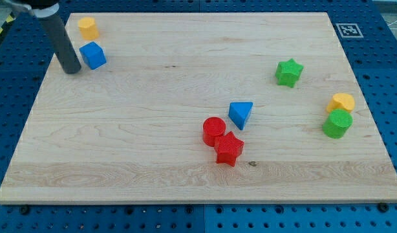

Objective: Push the blue cube below the yellow hexagon

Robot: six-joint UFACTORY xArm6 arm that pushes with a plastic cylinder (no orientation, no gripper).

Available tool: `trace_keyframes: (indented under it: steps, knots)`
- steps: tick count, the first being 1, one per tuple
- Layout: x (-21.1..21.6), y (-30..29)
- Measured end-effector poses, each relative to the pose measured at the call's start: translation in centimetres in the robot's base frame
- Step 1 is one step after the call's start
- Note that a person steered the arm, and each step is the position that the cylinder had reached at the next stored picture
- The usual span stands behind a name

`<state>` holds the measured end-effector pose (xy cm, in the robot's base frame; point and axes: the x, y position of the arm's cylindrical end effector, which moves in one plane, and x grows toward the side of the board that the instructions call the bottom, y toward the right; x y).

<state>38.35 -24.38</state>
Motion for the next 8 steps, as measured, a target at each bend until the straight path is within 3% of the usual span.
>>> trace_keyframes:
  steps: [2,8]
  knots:
    - [3.3,3.5]
    - [-6.1,2.3]
